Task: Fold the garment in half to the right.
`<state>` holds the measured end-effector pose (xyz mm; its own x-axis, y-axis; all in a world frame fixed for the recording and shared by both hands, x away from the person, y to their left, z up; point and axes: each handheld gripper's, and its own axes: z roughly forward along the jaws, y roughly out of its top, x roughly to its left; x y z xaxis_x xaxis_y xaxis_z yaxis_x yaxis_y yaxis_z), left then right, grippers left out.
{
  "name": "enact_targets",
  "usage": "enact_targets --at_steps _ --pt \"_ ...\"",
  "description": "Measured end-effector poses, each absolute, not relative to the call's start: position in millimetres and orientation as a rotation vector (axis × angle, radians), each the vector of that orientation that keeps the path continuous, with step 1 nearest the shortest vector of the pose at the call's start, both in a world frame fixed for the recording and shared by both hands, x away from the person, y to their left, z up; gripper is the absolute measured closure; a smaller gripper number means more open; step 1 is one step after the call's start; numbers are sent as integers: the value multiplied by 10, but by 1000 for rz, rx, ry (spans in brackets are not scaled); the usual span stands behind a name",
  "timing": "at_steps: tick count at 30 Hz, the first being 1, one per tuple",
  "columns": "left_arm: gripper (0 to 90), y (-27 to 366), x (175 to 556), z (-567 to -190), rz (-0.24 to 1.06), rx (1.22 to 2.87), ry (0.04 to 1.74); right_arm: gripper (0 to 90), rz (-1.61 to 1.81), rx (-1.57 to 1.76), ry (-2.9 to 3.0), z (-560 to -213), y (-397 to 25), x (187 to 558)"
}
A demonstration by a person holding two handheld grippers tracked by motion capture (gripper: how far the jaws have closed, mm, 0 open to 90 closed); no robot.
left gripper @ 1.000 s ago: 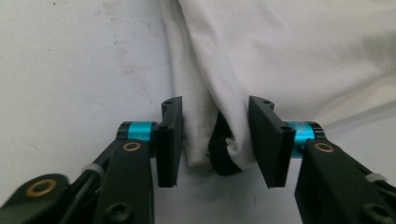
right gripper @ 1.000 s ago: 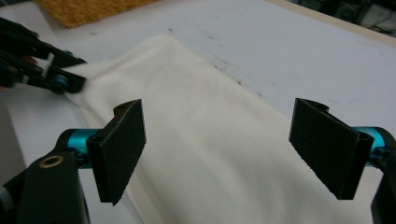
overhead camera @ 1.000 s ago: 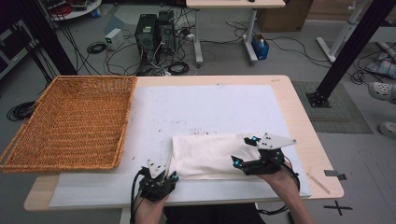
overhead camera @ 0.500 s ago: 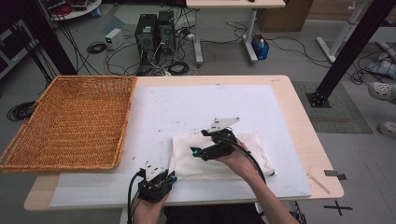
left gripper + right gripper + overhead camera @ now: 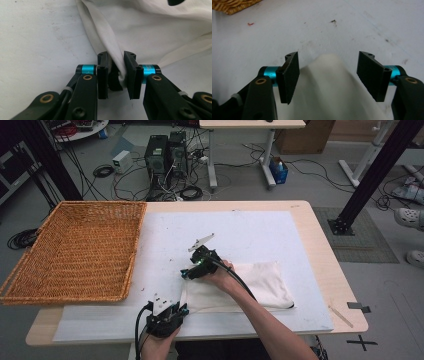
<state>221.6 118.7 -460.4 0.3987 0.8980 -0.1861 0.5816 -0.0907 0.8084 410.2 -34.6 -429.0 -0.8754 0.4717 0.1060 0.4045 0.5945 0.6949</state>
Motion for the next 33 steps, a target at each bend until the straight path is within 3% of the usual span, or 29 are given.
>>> enact_targets --at_steps 4,7,15,23,33 --pt "741 1186 2210 -4609 458 1778 1289 548 1144 739 2741 -4298 -294 4182" --pt "741 1192 2207 -4613 458 1779 1286 604 1100 715 2755 -4340 -272 4179" --pt "740 1203 2211 -4619 453 1781 1271 589 1036 683 2758 -4392 -223 4130" --pt "773 1184 2212 -4607 456 1776 1287 830 1034 684 2761 -4382 -240 4172" --pt "799 1320 2231 -4472 492 1763 1255 844 1088 667 2718 -4260 -170 4141"
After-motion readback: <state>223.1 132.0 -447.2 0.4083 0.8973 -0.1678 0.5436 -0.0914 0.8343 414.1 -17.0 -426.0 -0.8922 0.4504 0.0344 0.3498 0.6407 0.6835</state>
